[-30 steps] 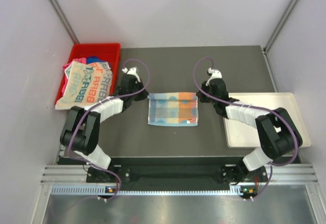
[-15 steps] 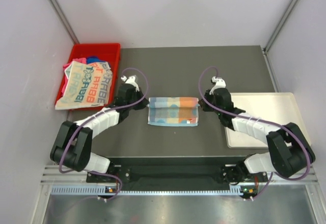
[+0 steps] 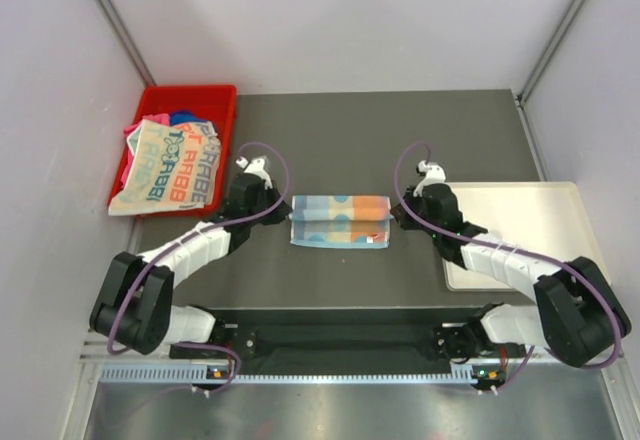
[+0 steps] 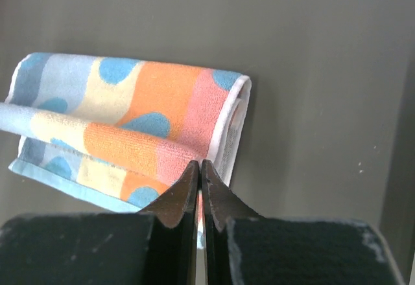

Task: Fold and stack the towels
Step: Fold the towel

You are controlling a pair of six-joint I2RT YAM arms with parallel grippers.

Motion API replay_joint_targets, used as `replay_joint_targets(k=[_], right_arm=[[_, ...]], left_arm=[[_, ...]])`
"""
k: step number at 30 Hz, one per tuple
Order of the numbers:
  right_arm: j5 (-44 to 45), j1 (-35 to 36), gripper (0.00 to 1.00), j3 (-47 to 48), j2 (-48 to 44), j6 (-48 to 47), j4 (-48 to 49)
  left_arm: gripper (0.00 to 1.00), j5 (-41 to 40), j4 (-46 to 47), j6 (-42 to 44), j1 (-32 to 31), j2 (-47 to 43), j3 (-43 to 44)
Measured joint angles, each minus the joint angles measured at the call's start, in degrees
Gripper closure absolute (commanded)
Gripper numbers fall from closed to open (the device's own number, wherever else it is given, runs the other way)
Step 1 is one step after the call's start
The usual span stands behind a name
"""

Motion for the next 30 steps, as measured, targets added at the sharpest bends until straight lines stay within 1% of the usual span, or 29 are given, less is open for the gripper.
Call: replay_joint_targets(k=[8,15,26,30], right_arm=[[0.02,1.73,1.0,-2.16,-2.27,0.61,-0.87],[0.04,2.99,1.0,-3.85,-2.6,1.4,-0.76],[0.13,3.69,1.0,-5.11,-2.58,2.4,-0.74],[0.42,3.72,0.98,-5.51,-2.54,2.75,-0.7]], left_arm=[[1.0,0.0,-0.42,0.0,0.0,-1.92,-1.38],[1.0,0.04,-0.87,-0.2,0.0,-2.32,-3.54],[1.0,0.48,-0.9,-0.31,-0.04,-2.29,-4.26],[1.0,0.83,-0.87,-0.28,-0.44,-2.25,-4.35]])
